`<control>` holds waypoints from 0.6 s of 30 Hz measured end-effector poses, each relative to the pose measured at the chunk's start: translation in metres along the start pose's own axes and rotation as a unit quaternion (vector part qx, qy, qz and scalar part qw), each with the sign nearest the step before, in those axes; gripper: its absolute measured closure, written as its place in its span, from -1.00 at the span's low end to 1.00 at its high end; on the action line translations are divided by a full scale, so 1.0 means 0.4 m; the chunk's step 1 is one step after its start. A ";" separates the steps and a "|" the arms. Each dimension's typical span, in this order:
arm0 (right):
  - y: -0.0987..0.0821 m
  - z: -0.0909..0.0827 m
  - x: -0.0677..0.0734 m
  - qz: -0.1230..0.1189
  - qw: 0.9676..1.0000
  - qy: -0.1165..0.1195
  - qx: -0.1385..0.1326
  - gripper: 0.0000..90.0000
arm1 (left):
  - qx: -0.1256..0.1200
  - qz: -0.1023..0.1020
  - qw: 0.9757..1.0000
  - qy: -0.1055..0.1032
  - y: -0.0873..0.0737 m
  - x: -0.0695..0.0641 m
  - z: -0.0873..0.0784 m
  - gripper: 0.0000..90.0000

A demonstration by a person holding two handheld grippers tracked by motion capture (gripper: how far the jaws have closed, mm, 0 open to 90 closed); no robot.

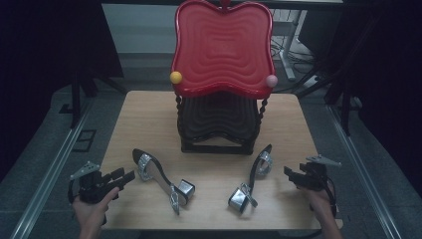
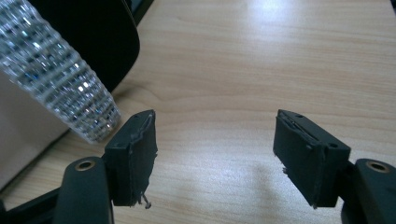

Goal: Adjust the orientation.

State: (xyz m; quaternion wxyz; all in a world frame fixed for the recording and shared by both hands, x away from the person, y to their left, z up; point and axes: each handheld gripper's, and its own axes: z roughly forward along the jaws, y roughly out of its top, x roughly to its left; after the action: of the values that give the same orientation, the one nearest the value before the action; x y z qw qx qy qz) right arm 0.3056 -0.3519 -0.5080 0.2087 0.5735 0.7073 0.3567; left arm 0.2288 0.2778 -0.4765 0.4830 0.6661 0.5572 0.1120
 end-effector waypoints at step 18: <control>0.003 0.011 -0.029 0.027 0.999 -0.014 0.011 -0.28 | 0.044 0.049 0.998 -0.005 -0.029 -0.079 0.009 1.00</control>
State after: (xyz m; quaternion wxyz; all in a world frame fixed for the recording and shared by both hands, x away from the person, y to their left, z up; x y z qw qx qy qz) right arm 0.3125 -0.3619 -0.5112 0.2022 0.5995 0.6926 0.3465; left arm 0.2126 0.2483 -0.4750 0.4497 0.7139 0.5258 0.1073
